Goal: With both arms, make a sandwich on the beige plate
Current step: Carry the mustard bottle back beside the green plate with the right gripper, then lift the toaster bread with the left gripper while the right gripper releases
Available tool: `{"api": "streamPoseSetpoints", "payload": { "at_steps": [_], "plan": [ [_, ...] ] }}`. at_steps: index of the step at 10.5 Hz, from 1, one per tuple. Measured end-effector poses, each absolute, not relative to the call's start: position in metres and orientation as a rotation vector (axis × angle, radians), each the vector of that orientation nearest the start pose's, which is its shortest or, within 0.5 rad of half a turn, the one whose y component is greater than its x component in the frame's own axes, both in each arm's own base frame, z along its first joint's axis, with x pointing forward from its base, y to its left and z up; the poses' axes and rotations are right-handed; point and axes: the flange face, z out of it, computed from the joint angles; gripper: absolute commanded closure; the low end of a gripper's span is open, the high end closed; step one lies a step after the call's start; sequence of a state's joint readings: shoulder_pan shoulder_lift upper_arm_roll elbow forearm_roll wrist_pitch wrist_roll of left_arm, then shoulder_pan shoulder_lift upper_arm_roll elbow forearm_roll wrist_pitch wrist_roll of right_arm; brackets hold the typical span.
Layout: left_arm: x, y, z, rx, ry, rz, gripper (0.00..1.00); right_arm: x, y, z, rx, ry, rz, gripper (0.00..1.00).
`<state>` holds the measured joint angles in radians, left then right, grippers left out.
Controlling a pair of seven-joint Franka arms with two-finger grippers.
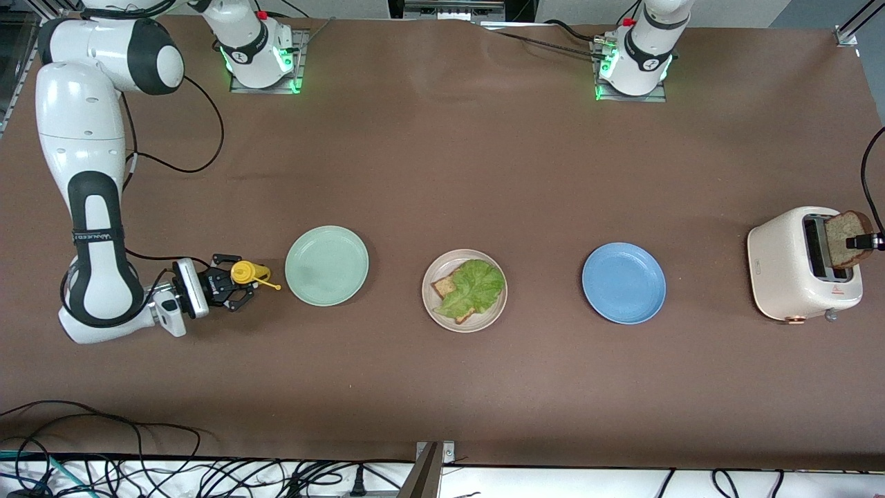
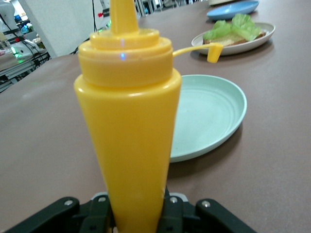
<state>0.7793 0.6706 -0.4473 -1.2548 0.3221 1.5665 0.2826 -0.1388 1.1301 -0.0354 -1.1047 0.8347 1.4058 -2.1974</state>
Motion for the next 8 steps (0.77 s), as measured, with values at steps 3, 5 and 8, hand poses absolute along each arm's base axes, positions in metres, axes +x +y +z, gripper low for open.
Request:
{"api": "streamPoseSetpoints", "payload": {
  "at_steps": [3, 5, 8],
  "plan": [
    [0.616, 0.327, 0.381, -3.157, -0.082, 0.459, 1.00, 0.677, -0.031, 0.089, -1.233, -1.535, -0.650, 0.98],
    [0.614, 0.325, 0.410, -3.142, -0.089, 0.428, 1.00, 0.675, -0.037, 0.084, -1.220, -1.508, -0.707, 0.01],
    [0.611, 0.307, 0.464, -3.112, -0.065, 0.361, 1.00, 0.677, -0.041, 0.083, -1.227, -1.511, -0.739, 0.00]
  ]
}}
